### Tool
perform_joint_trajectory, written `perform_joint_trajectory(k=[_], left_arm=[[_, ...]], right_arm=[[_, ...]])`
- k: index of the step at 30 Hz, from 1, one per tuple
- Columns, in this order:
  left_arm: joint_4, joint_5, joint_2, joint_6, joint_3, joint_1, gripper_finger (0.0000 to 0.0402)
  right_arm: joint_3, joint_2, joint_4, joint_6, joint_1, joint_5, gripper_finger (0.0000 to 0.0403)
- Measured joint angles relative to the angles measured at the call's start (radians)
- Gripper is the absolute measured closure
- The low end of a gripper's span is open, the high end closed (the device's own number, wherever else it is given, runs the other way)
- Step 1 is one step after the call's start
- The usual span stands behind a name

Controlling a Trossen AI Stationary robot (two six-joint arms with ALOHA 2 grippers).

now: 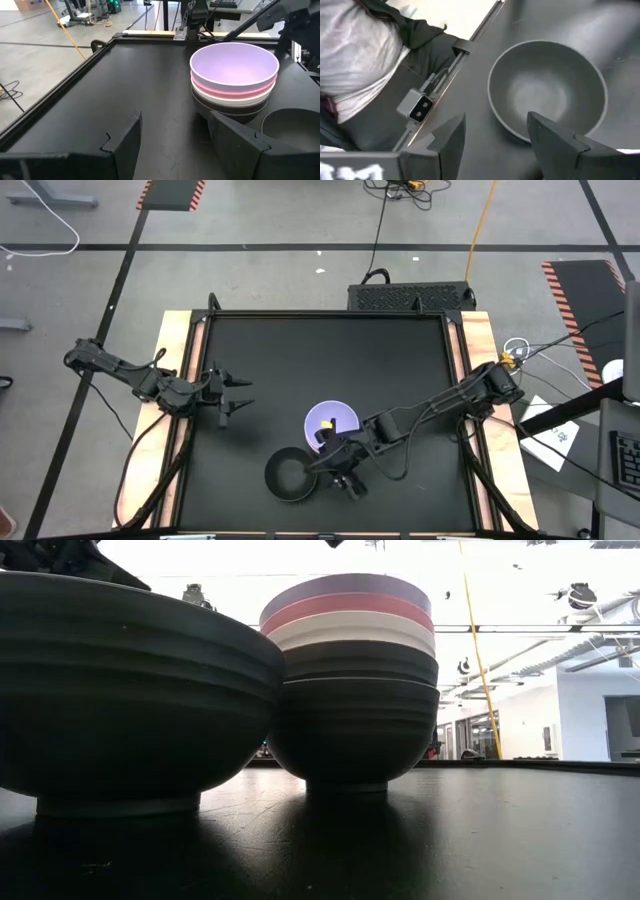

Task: Nest bowls inside each other
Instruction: Stack the black bowl on top of the purple bowl

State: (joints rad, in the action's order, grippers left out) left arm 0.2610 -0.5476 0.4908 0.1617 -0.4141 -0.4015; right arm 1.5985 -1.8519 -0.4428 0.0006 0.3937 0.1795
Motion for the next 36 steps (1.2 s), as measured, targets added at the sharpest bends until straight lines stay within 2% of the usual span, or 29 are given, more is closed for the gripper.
perform_joint_trajectory(k=[11, 18, 26, 29, 33, 36], left_arm=[[0.005, 0.0, 0.0, 0.007, 0.0, 0.0, 0.0169], [0.004, 0.0, 0.0, 0.01, 0.0, 0.0, 0.017], [0.005, 0.0, 0.0, 0.017, 0.0, 0.0, 0.017], [0.005, 0.001, 0.0, 0.017, 0.0, 0.0, 0.017], [0.006, 0.005, 0.0, 0.018, 0.0, 0.0, 0.017], [0.024, 0.005, 0.0, 0.018, 0.0, 0.0, 0.017]], right_arm=[[0.002, -0.068, 0.009, -0.122, -0.006, 0.008, 0.0197], [0.002, -0.125, 0.054, -0.127, -0.026, 0.033, 0.0197], [0.001, -0.126, 0.11, -0.13, -0.04, 0.06, 0.0197], [0.002, -0.126, 0.126, -0.138, -0.042, 0.055, 0.0197], [0.018, -0.126, 0.103, -0.185, -0.04, -0.016, 0.0197], [0.049, -0.127, 0.088, -0.189, -0.04, -0.015, 0.0197]])
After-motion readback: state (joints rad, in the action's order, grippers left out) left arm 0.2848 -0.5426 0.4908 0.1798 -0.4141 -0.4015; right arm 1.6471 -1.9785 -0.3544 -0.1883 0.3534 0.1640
